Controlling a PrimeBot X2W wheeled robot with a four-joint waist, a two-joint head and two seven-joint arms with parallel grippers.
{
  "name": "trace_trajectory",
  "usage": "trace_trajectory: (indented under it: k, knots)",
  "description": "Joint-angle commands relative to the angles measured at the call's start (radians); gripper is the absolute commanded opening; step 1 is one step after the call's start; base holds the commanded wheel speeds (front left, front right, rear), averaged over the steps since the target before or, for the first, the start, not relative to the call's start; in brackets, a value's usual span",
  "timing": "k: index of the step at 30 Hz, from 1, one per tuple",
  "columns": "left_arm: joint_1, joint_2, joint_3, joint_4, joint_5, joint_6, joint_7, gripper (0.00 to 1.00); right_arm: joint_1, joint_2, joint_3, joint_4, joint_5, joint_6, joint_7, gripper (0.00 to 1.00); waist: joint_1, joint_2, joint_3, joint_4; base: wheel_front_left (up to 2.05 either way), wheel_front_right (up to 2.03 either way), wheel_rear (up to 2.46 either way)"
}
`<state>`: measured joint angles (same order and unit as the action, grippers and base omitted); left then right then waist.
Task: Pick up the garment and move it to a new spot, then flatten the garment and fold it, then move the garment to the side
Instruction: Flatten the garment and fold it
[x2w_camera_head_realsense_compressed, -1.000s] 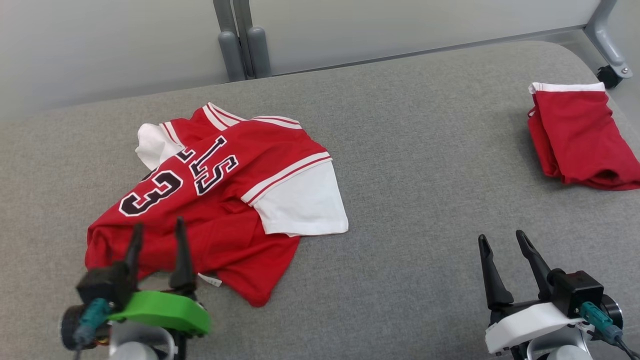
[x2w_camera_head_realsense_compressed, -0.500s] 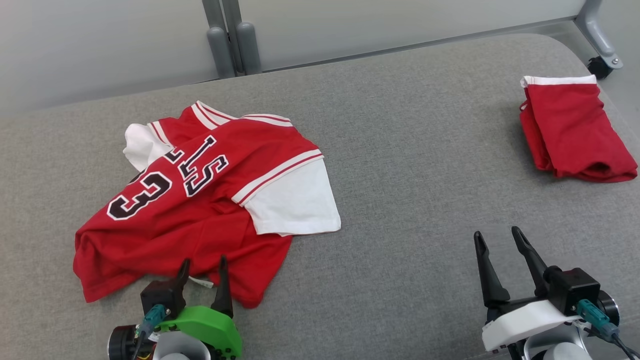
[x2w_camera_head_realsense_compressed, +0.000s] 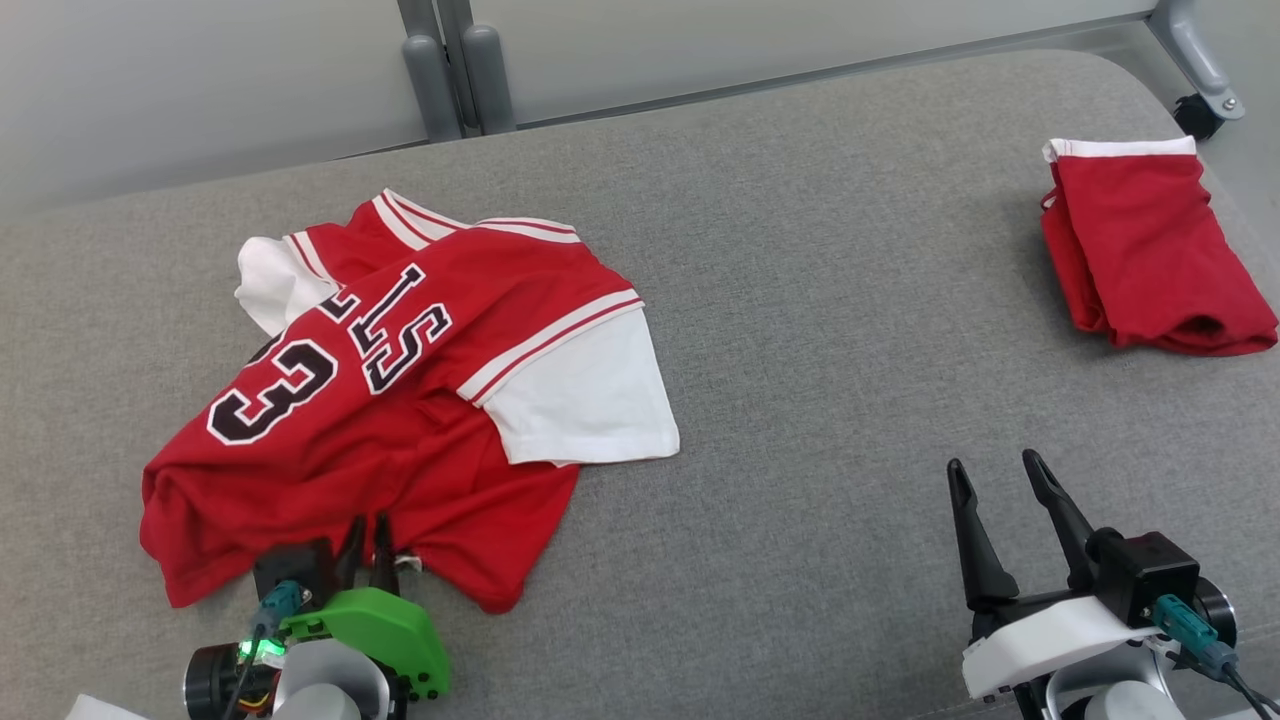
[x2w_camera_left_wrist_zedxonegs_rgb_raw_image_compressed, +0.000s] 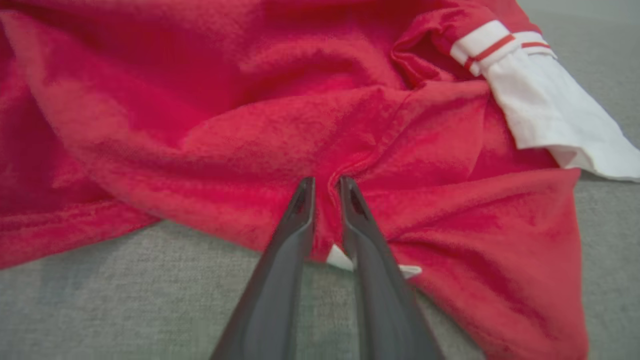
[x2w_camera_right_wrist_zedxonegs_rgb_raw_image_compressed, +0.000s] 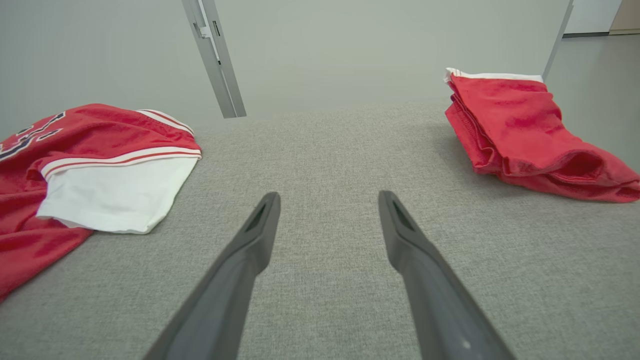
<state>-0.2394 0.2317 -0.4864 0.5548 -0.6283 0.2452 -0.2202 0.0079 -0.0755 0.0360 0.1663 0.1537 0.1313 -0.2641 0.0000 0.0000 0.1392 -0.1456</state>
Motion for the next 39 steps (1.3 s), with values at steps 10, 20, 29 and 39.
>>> trace_trajectory:
  k: [10, 20, 29, 39]
  knots:
    - [-0.058, 0.020, -0.026, -0.023, -0.016, -0.046, 0.071, 0.00, -0.010, -0.002, -0.003, 0.003, 0.006, -0.001, 0.000, 1.00, 0.0000, 0.0000, 0.002, -0.009, 0.00, 0.00, 0.00]
    - [-0.156, 0.077, -0.028, -0.249, -0.028, -0.015, 0.271, 0.00, -0.027, -0.009, 0.011, 0.002, 0.011, -0.001, 0.000, 1.00, 0.0000, 0.0000, 0.034, -0.032, 0.00, 0.00, 0.00]
    - [-0.322, 0.021, -0.048, 0.041, -0.030, -0.090, 0.264, 0.83, -0.056, -0.012, 0.030, 0.015, 0.023, -0.001, 0.000, 1.00, 0.0000, 0.0000, 0.082, -0.074, 0.00, 0.00, 0.00]
    - [-0.202, 0.004, 0.012, 0.012, -0.057, -0.068, 0.036, 1.00, -0.016, -0.004, -0.003, 0.015, 0.018, -0.001, 0.000, 1.00, 0.0000, 0.0000, 0.054, -0.036, 0.00, 0.00, 0.00]
